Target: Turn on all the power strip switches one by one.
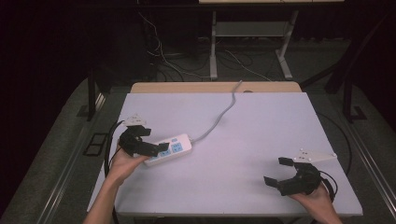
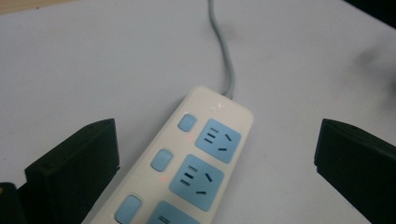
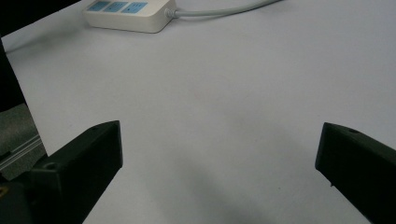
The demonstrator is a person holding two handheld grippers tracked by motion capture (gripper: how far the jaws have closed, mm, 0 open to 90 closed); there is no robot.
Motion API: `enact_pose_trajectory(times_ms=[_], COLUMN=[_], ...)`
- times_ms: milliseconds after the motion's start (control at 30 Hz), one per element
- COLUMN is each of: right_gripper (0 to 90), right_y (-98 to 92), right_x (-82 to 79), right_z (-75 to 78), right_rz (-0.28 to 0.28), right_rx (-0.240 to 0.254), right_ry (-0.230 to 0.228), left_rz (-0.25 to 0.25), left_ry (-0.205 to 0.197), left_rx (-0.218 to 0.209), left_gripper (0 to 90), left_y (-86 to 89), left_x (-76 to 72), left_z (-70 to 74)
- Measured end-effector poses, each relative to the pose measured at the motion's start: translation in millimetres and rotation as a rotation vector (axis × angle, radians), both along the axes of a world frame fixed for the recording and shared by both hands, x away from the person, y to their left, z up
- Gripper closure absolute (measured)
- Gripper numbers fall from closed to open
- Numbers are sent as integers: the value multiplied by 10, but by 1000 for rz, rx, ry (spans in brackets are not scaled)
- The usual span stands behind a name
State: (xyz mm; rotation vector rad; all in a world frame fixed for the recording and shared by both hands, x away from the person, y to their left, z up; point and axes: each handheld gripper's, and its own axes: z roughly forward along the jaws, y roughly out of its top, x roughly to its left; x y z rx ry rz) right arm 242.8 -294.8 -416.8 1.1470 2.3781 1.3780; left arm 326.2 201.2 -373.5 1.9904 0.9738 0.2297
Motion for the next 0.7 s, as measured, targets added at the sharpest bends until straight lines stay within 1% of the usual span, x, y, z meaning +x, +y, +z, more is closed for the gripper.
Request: enact_pose_trajectory(times_ms=[67,100,167,267,333,433,600,700], right_gripper=[7,7,6,7,7,6,6,7], right_y=[1,2,4,7,7,6,7,12], right_x=[1,2,0,-4,-5,-5,-8,-9], right_z=[-2,-3,-3,-2,-1,-1,-3,-4], right_rz=[0,0,1,0,0,0,-2,-1], right_rx=[0,0,0,2,5,8,13,16], right_ry=[1,2,2,2,3,5,10,11], left_rz=[-1,-4,-8,-5,-6,-4,-15,-19], left_ry=[-18,-24,-36,-56,-75,-96,-127,-123], left_rx=[-6,-16,-21,-53,-63,-94,-107,-107], left_gripper=[0,0,0,0,0,0,0,0], left_y=[-11,-11,-17,-23,-32,-48,-85,-102], left_x=[-87,-135,-202,-316,-392,-507,-664,-687], left_z=[-27,-46,-70,-112,-147,-208,-302,-320])
